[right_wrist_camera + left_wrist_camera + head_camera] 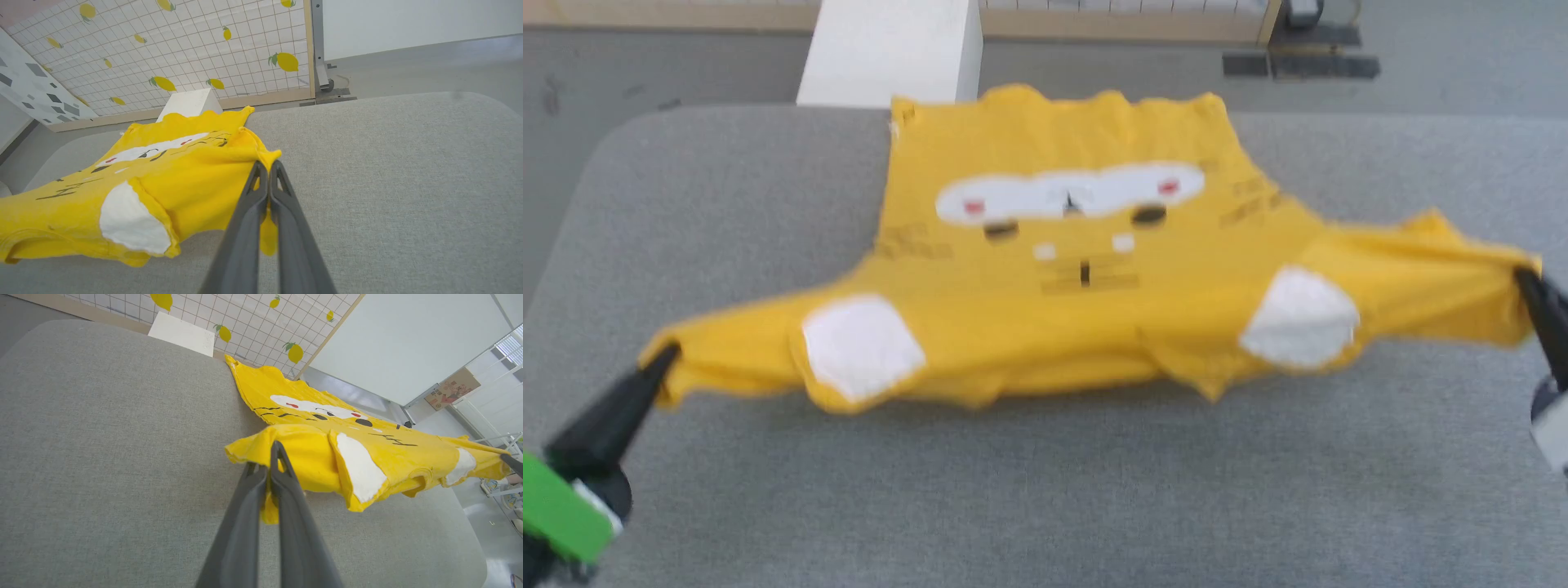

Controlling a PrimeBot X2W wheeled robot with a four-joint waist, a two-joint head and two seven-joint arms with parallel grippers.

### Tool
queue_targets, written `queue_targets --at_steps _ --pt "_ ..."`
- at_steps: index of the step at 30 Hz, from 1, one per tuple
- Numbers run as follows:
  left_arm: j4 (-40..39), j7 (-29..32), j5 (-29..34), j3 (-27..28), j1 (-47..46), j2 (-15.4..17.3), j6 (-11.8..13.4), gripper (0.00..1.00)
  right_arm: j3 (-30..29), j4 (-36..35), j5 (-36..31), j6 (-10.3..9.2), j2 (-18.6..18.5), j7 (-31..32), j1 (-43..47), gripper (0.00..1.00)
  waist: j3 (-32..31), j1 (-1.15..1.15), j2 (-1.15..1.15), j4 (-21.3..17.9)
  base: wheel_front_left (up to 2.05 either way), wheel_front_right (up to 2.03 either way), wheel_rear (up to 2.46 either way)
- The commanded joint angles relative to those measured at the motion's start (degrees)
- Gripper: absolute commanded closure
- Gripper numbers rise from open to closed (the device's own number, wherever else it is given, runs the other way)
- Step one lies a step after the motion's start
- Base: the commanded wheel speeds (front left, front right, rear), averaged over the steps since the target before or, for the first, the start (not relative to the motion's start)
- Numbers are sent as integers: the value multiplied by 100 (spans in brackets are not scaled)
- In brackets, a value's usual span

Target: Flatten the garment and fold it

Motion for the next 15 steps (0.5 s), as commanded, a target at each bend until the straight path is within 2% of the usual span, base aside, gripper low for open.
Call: queue_targets --at_steps 1,4,5,15 --pt "-89 -27 -50 17 253 98 74 100 -93 -65 132 19 -32 63 210 100 -421 1 0 -34 0 0 0" --pt "-331 38 -197 38 711 215 171 100 -267 -178 361 19 -79 242 633 100 -646 1 0 -25 0 0 0" --pt "-597 67 -336 55 1138 290 248 100 -441 -295 653 19 -37 437 1064 100 -849 1 0 -7 0 0 0" --pt "-1221 75 -303 -11 2135 546 484 100 -798 -837 1158 19 187 1054 2286 100 -958 1 0 47 0 0 0"
